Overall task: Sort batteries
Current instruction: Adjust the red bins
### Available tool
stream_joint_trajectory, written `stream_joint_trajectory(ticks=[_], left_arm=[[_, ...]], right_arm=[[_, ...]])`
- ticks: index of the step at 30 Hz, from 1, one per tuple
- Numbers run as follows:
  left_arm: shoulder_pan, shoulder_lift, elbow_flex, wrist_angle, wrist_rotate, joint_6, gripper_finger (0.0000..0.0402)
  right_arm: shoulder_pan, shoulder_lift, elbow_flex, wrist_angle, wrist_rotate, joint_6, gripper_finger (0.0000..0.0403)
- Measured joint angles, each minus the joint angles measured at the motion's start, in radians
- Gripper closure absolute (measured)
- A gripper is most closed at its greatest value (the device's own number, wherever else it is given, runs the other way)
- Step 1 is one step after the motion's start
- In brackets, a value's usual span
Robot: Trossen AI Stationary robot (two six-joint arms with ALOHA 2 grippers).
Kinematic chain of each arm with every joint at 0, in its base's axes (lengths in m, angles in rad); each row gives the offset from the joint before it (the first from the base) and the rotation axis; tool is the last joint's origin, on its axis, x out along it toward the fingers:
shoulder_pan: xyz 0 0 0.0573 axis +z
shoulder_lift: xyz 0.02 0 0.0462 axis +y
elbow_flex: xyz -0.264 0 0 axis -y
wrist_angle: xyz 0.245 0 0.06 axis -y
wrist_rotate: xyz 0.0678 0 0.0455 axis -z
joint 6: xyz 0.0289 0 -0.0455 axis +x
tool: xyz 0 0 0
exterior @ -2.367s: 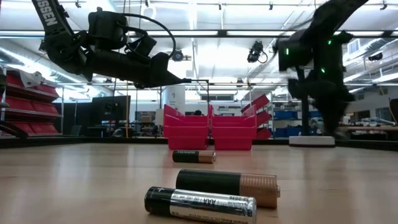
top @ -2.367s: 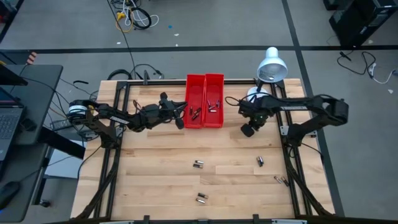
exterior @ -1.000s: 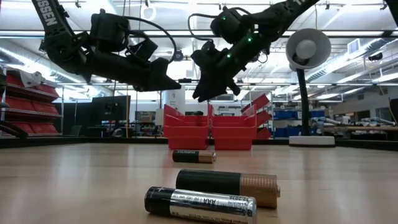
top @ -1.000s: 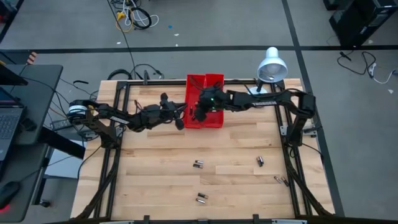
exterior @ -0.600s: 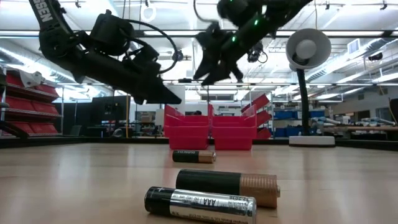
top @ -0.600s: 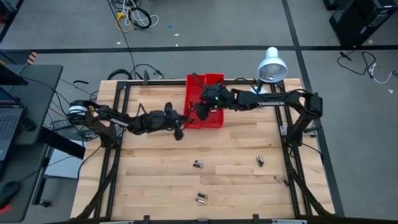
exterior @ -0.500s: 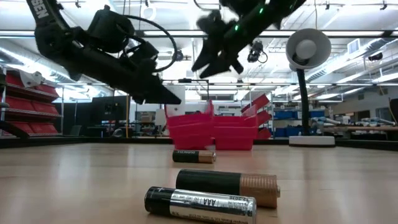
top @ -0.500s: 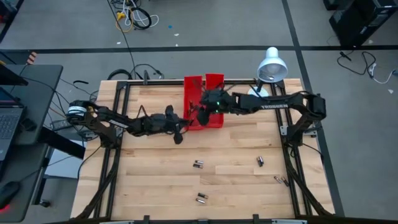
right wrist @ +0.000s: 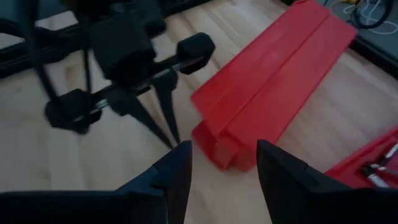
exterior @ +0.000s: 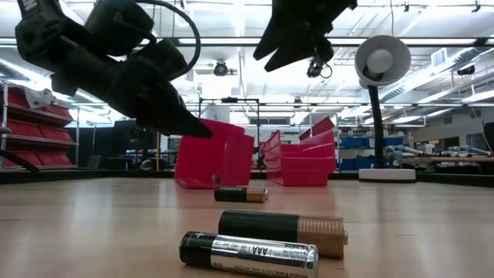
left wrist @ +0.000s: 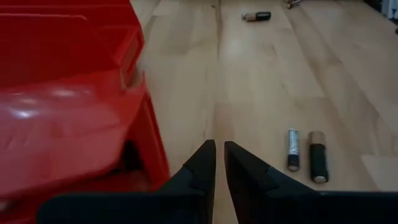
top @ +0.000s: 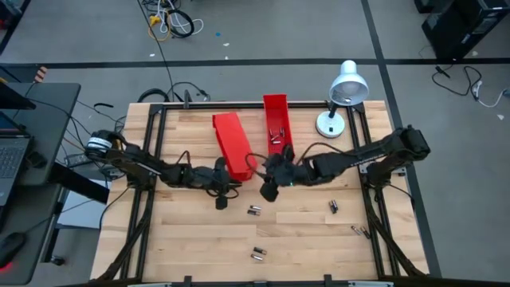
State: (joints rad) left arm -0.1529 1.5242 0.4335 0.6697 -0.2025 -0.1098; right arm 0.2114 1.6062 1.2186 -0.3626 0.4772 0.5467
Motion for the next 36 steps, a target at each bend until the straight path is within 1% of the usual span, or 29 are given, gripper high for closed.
stream_joint_trajectory(ticks=[4,9,16,19,24,28,31,34,36], left_arm=[[-0.03,0.0,0.0,-0.007,-0.018,-0.03,0.0353],[-0.046,0.0,0.0,-0.012,-0.094,-0.052,0.0353],[-0.046,-0.003,0.0,-0.024,-0.095,-0.078,0.0353],[-0.046,-0.032,0.0,-0.04,-0.098,-0.087,0.0353],[-0.046,-0.101,0.0,-0.126,-0.165,-0.112,0.0353],[-0.046,-0.135,0.0,-0.186,-0.188,-0.112,0.0353],[-0.046,-0.143,0.0,-0.189,-0.192,-0.112,0.0353],[-0.046,-0.142,0.0,-0.196,-0.201,-0.112,0.0353],[-0.046,-0.142,0.0,-0.196,-0.227,-0.112,0.0353]], right_arm=[[0.045,0.0,0.0,0.0,0.009,0.044,0.0237],[0.097,0.0,0.0,-0.001,0.069,0.065,0.0238],[0.123,0.0,0.0,-0.032,0.15,0.065,0.0238],[0.098,0.0,-0.001,-0.074,0.179,0.065,0.0238],[0.061,0.0,-0.001,-0.113,0.176,0.065,0.0238],[0.055,0.0,-0.001,-0.111,0.169,0.063,0.0238],[0.039,0.009,-0.001,-0.102,0.169,0.063,0.0238],[0.0,0.029,-0.018,-0.058,0.167,0.054,0.0241],[-0.037,0.038,-0.041,-0.028,0.161,0.033,0.0247]])
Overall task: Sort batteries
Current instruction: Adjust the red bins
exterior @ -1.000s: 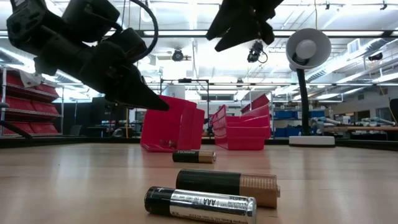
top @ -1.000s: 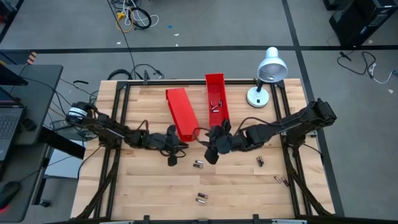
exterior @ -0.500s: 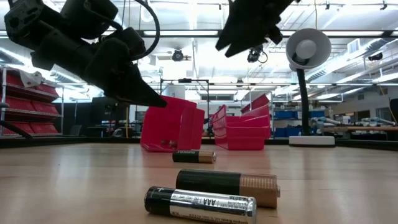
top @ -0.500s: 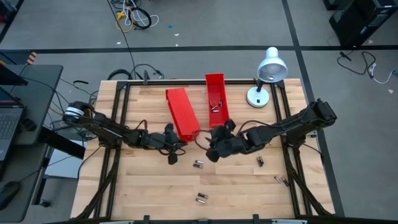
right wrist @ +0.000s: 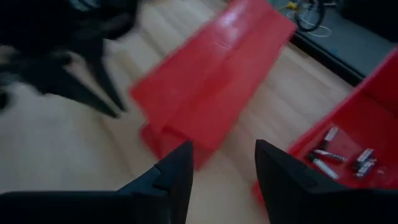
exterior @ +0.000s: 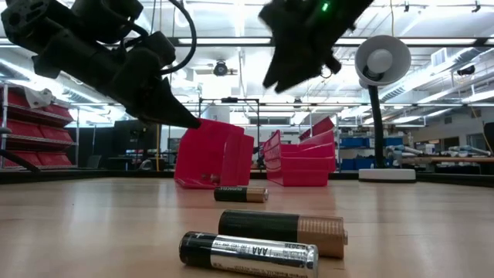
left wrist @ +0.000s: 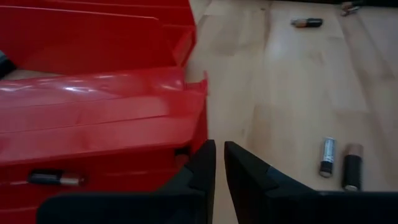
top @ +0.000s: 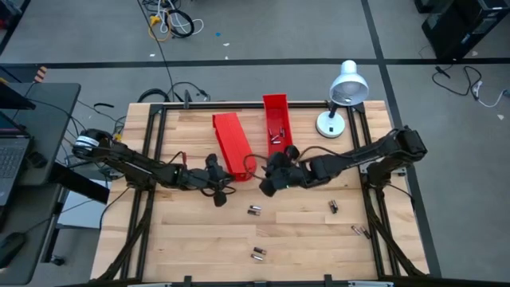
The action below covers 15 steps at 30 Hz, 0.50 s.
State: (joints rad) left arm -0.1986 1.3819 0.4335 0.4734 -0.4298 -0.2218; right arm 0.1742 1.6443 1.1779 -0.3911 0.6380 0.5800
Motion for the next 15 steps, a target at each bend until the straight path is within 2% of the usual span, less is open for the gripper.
stream_joint_trajectory(ticks=[3,9,15], left_arm=[[0.002,0.0,0.0,-0.002,-0.033,-0.004,0.0353],[0.016,0.0,0.0,0.0,-0.049,0.003,0.0353],[0.046,0.0,0.0,0.003,-0.058,0.007,0.0353]], right_arm=[[-0.059,0.009,-0.018,0.062,-0.029,-0.031,0.0263],[-0.153,0.02,-0.092,0.236,-0.164,-0.057,0.031],[-0.196,0.115,-0.134,0.319,-0.179,-0.026,0.0372]])
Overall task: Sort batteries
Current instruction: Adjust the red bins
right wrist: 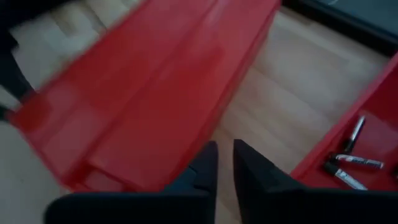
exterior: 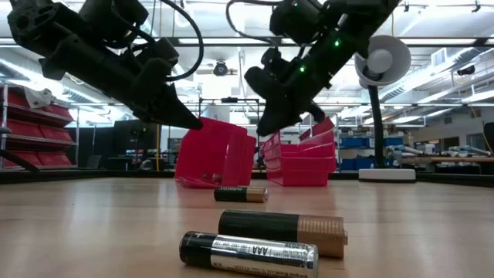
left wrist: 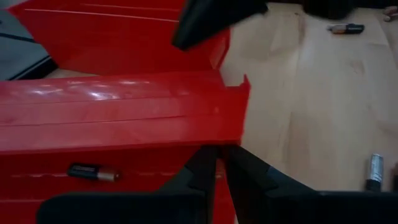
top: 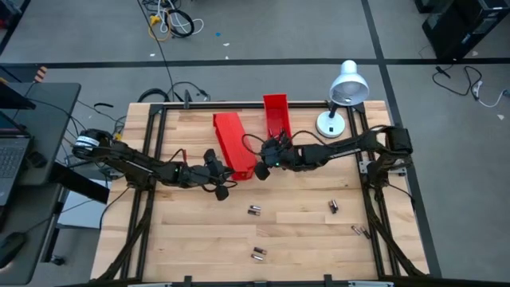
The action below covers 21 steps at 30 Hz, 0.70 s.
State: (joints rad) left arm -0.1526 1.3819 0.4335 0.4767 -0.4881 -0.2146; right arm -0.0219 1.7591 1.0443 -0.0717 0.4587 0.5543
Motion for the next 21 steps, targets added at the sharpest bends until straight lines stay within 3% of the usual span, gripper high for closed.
stream_joint_trajectory(ticks=[3,11,21], left_arm=[[0.013,0.0,0.0,0.006,-0.001,0.0,0.0353],[0.016,0.001,0.0,0.035,0.016,0.004,0.0353],[0.042,0.001,0.053,0.079,0.019,0.114,0.0353]], right_arm=[[-0.002,0.042,0.0,0.038,-0.01,-0.001,0.0397],[-0.028,0.117,0.001,0.098,-0.08,0.007,0.0402],[-0.002,0.092,0.0,0.095,-0.097,0.019,0.0403]])
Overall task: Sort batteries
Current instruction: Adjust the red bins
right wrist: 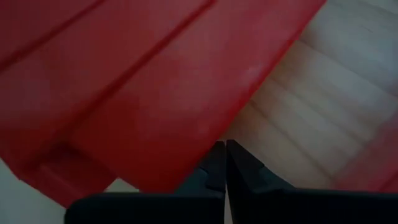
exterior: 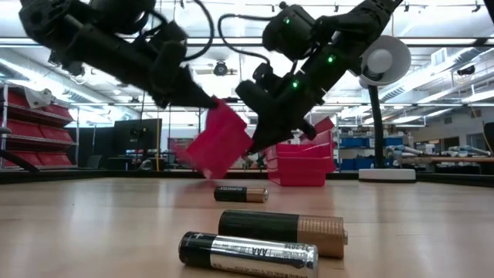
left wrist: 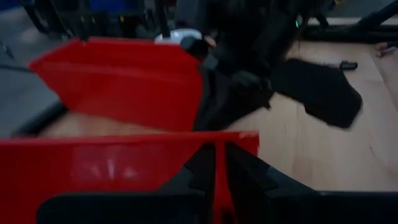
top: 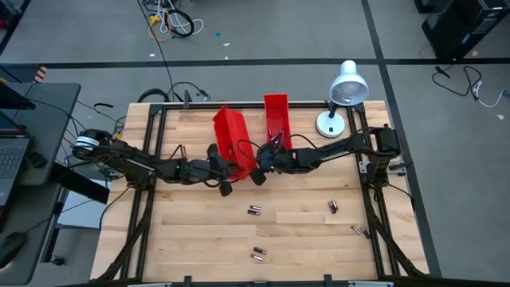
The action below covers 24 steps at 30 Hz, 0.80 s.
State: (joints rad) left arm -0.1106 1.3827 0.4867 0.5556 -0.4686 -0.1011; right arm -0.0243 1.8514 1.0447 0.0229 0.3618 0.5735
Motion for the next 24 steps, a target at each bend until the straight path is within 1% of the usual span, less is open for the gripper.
stream_joint_trajectory(ticks=[5,8,13,17,19,20,24], left_arm=[[0.012,0.0,0.068,-0.01,0.001,0.092,0.0353],[0.016,0.0,0.105,-0.035,0.002,0.113,0.0353],[0.017,0.0,0.13,-0.112,0.002,0.102,0.0353],[0.017,0.0,0.13,-0.166,0.0,0.068,0.0353],[0.014,-0.002,0.13,-0.209,-0.038,0.04,0.0353],[0.01,-0.019,0.13,-0.261,-0.07,0.007,0.0353],[-0.014,-0.138,0.15,-0.478,-0.208,-0.095,0.0353]], right_arm=[[0.021,-0.042,0.0,-0.021,0.017,0.0,0.0403],[0.04,-0.086,0.0,-0.079,0.069,0.009,0.0403],[0.064,-0.166,0.0,-0.186,0.122,0.036,0.0403],[0.075,-0.231,0.0,-0.285,0.192,0.042,0.0403],[0.076,-0.271,0.0,-0.361,0.231,0.07,0.0403],[0.072,-0.292,0.001,-0.407,0.244,0.091,0.0403],[0.025,-0.366,0.001,-0.606,0.27,0.171,0.0403]])
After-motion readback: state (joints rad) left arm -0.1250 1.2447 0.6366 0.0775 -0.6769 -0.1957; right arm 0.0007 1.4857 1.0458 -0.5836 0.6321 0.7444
